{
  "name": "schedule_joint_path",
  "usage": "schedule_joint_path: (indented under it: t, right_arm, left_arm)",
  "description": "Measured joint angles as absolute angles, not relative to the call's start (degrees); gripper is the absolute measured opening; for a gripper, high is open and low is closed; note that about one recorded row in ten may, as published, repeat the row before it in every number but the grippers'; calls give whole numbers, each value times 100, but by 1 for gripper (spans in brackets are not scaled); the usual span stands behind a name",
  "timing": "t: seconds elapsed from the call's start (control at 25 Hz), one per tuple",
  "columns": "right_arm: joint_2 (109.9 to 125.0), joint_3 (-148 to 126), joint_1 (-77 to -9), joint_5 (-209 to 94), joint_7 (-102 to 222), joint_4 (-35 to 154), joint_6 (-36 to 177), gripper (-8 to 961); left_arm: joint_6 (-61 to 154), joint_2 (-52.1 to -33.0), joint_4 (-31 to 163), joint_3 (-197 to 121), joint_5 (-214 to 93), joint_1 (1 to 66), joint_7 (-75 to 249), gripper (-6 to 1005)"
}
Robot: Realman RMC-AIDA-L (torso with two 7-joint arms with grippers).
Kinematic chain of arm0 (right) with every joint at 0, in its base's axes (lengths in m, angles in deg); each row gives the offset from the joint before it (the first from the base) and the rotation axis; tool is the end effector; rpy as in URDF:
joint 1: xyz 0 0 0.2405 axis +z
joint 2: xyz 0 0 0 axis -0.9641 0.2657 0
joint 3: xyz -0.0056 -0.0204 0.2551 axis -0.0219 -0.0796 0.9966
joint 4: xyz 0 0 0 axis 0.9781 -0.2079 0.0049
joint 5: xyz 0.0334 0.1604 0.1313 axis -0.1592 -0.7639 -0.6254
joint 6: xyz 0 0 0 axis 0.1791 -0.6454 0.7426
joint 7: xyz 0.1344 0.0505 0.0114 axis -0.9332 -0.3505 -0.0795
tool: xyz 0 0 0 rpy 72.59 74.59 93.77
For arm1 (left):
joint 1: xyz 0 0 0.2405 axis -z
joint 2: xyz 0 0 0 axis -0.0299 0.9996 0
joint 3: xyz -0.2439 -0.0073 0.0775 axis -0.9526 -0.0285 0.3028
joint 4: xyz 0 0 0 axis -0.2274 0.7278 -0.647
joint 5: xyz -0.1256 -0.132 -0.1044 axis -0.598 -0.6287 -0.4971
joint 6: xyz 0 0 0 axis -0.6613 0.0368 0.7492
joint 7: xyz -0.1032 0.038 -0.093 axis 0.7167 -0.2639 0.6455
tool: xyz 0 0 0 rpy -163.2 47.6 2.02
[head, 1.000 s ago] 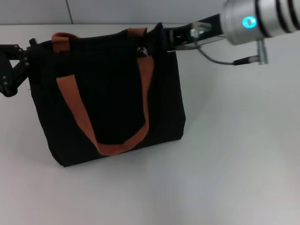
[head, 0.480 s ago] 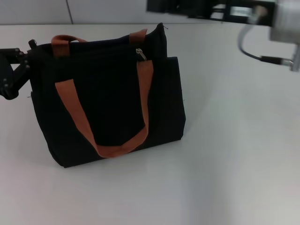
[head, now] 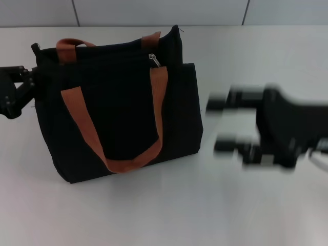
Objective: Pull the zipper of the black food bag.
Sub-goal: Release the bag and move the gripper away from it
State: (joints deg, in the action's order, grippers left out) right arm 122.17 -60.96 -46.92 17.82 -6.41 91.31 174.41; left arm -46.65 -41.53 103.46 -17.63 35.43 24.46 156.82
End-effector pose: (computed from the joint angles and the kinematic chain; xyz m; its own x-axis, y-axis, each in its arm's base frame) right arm 0.2058 0.2751 0.0076 0.6503 -0.1204 -0.7501 -0.0490 -0.9920 0.1167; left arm -0.3035 0.2978 0.0849 0.7315 0.1424 0.6668 0.4605 -0.8244 -0.3291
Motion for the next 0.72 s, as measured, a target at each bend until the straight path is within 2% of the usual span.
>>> schedule_joint_path:
  t: [0.12, 0.28, 0.4, 0.52, 0.72]
  right_arm:
    - [12283, -6082, -4713, 2415, -176, 8975, 17294, 621]
    - [12341, -6128, -4664, 2749, 102, 8811, 17068, 624]
    - [12391, -6151, -4617, 3001, 312, 8689, 16797, 626]
    - [12397, -6151, -4578, 3014, 480, 8524, 16624, 628]
    - [12420, -6137, -4483, 3001, 728, 8258, 16380, 632]
  left_arm:
    - [-4663, -4141, 10346, -1747, 3645, 2442, 15892, 93]
    - [-4784, -4109, 10396, -1726, 3668, 2396, 16087, 130]
    - [-5069, -3979, 10443, -1768, 3651, 2350, 16261, 157]
    - [-5738, -3741, 10304, -1923, 3369, 2308, 16338, 281]
    - [-6085, -3746, 10270, -1806, 2930, 2198, 16238, 510]
